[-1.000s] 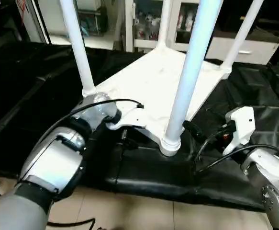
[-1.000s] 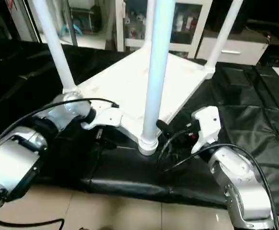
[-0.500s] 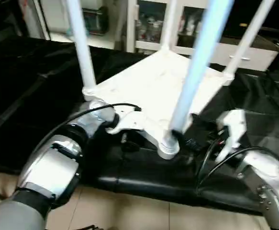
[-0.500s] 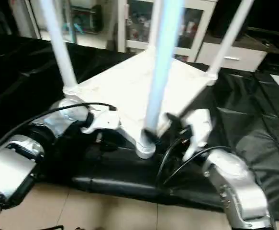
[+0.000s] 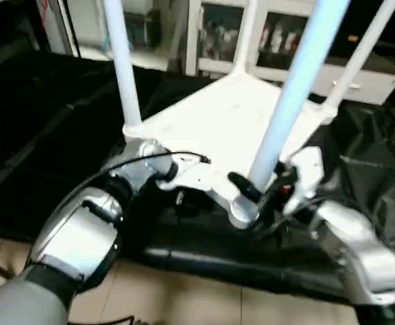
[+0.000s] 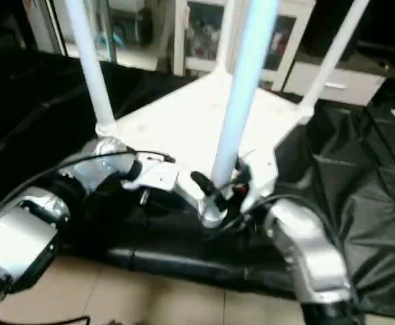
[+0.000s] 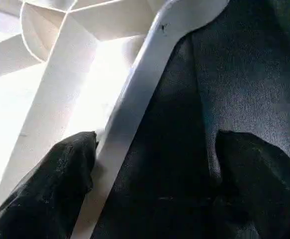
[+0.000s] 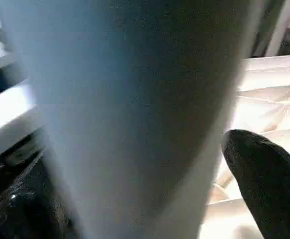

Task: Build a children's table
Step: Rotate table base

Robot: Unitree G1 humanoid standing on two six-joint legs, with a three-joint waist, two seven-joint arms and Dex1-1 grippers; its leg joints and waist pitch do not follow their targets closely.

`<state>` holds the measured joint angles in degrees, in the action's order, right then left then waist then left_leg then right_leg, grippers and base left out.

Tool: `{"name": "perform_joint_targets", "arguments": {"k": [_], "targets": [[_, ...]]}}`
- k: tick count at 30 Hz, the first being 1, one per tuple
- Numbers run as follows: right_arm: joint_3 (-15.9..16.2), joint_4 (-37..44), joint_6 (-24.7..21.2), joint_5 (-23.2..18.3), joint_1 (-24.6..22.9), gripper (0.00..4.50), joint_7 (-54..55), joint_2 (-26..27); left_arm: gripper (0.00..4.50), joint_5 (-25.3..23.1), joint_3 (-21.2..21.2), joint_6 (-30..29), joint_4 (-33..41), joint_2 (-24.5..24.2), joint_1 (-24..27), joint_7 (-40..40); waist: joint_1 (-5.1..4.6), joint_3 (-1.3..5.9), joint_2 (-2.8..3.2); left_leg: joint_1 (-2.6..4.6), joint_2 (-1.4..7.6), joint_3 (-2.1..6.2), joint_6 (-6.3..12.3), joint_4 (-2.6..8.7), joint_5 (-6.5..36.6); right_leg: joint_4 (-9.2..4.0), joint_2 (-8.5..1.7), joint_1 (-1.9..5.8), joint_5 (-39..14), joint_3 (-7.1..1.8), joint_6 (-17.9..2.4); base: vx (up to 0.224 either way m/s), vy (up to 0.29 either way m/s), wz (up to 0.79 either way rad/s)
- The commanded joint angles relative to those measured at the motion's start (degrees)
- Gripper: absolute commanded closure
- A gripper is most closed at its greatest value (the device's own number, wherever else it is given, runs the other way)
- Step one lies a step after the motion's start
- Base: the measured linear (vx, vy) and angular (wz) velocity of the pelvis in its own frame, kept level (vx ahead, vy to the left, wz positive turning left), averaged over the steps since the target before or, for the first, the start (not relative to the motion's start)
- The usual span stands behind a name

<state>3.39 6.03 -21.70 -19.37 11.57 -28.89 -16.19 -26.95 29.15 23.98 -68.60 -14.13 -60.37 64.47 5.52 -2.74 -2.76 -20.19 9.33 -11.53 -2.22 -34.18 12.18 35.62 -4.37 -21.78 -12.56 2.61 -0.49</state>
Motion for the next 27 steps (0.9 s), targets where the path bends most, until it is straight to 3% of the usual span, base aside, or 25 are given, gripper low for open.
{"name": "perform_joint_targets", "arguments": {"k": [1, 3, 4, 5, 9, 15, 16, 17, 18, 19, 20, 27], "targets": [[-1.9, -1.0, 1.0, 1.1, 0.2, 0.00, 0.5, -0.9, 0.08, -1.9, 3.0, 0.0, -1.5, -1.2, 4.6, 7.2, 0.29, 3.18, 0.56, 0.86, 4.64, 2.40, 1.54, 4.42, 5.4, -3.18, -5.60, 2.35, 6.2, -2.97, -15.0, 0.000, 0.000, 0.00], [-2.2, -1.3, 1.2, 1.4, 0.2, 0.00, 0.4, -0.9, 0.08, -1.6, 2.9, -0.1, -1.3, -1.4, 5.0, 7.8, 0.05, 3.20, 0.58, 0.69, 4.54, 2.36, 1.95, 4.39, 5.4, -3.07, -5.57, 2.52, 7.7, -2.90, -15.5, 0.000, 0.000, 0.00], [-2.8, -1.6, 1.5, 1.9, 0.1, 0.00, 0.5, -1.1, 0.08, -0.7, 2.4, 0.0, -0.7, -1.9, 6.1, 8.6, -0.01, 3.17, 1.06, 0.78, 4.61, 2.43, 1.88, 4.42, 6.2, -3.15, -5.73, 2.48, 7.1, -2.91, -15.8, 0.000, 0.000, 0.00], [-2.8, -1.6, 1.5, 1.9, 0.1, 0.00, 0.5, -1.1, 0.08, -0.7, 2.4, 0.0, -0.7, -1.9, 6.1, 8.6, -0.12, 3.12, 0.80, 0.82, 4.68, 2.37, 1.71, 4.50, 7.0, -3.27, -5.67, 2.50, 6.3, -2.91, -16.0, 0.000, 0.000, 0.00], [-4.5, -2.1, 2.3, 1.8, -0.2, 0.00, 1.1, -2.0, 0.08, 1.4, 0.6, -0.7, 1.3, -3.3, 8.6, 9.3, -0.18, 2.84, 1.01, 0.94, 4.78, 2.41, 0.61, 4.77, 10.5, -3.83, -5.81, 2.42, 1.0, -3.05, -16.0, 0.000, 0.000, 0.00], [-7.6, -4.2, 4.0, 1.4, 0.5, 0.00, 0.9, -3.9, 0.08, 9.9, -5.0, -9.2, 20.7, -8.5, 19.6, 11.7, -0.96, 2.63, 1.23, 0.52, 5.12, 2.67, -1.05, 5.34, 13.8, -3.90, -5.82, 2.33, -4.0, -3.07, -15.4, 0.000, 0.000, 0.00], [-7.8, -4.4, 4.1, 1.3, 0.7, 0.00, 0.9, -3.8, 0.08, 10.3, -5.3, -9.9, 22.3, -8.7, 20.4, 11.5, -1.54, 2.40, 1.26, 0.49, 4.89, 2.56, -1.27, 5.48, 14.8, -4.43, -5.48, 1.94, -7.2, -3.11, -14.5, 0.000, 0.000, 0.00], [-7.8, -4.4, 4.1, 1.3, 0.7, 0.00, 0.9, -3.8, 0.08, 10.3, -5.3, -9.9, 22.3, -8.7, 20.4, 11.5, -1.48, 2.37, 1.29, 0.82, 4.88, 2.49, -1.47, 5.39, 15.4, -4.65, -5.48, 1.69, -8.5, -3.19, -14.1, 0.000, 0.000, 0.00], [-8.1, -4.9, 4.4, 1.3, 0.9, 0.00, 1.0, -4.0, 0.08, 10.5, -5.5, -11.4, 25.3, -9.4, 21.8, 11.7, -1.33, 2.76, 1.26, 1.01, 4.76, 2.28, -1.75, 5.07, 14.6, -4.40, -5.61, 1.72, -7.6, -3.29, -14.7, 0.000, 0.000, 0.00], [-8.2, -5.2, 4.6, 1.4, 1.1, 0.00, 1.0, -4.1, 0.08, 10.6, -5.6, -12.4, 27.6, -9.9, 22.9, 11.7, -1.26, 2.68, 1.34, 1.16, 4.82, 2.24, -1.60, 5.10, 14.1, -4.49, -5.46, 1.48, -6.9, -3.27, -14.9, 0.000, 0.000, 0.00], [-8.2, -5.6, 4.8, 1.3, 1.2, 0.00, 1.1, -4.3, 0.08, 10.8, -5.6, -13.6, 29.9, -10.4, 23.9, 11.7, -1.33, 2.29, 1.46, 0.82, 4.72, 2.18, -1.33, 5.19, 13.9, -4.48, -5.19, 1.44, -6.7, -3.24, -14.7, 0.000, 0.000, 0.00], [-8.4, -7.8, 6.1, 1.0, 2.2, 0.00, 0.4, -5.0, 0.08, 10.8, -5.9, -19.2, 41.7, -12.7, 28.7, 10.6, -1.30, 2.69, 1.60, 0.67, 4.64, 2.00, 0.35, 4.83, 8.8, -3.72, -5.08, 1.85, -0.3, -3.05, -15.2, 0.000, 0.000, 0.00]]}}
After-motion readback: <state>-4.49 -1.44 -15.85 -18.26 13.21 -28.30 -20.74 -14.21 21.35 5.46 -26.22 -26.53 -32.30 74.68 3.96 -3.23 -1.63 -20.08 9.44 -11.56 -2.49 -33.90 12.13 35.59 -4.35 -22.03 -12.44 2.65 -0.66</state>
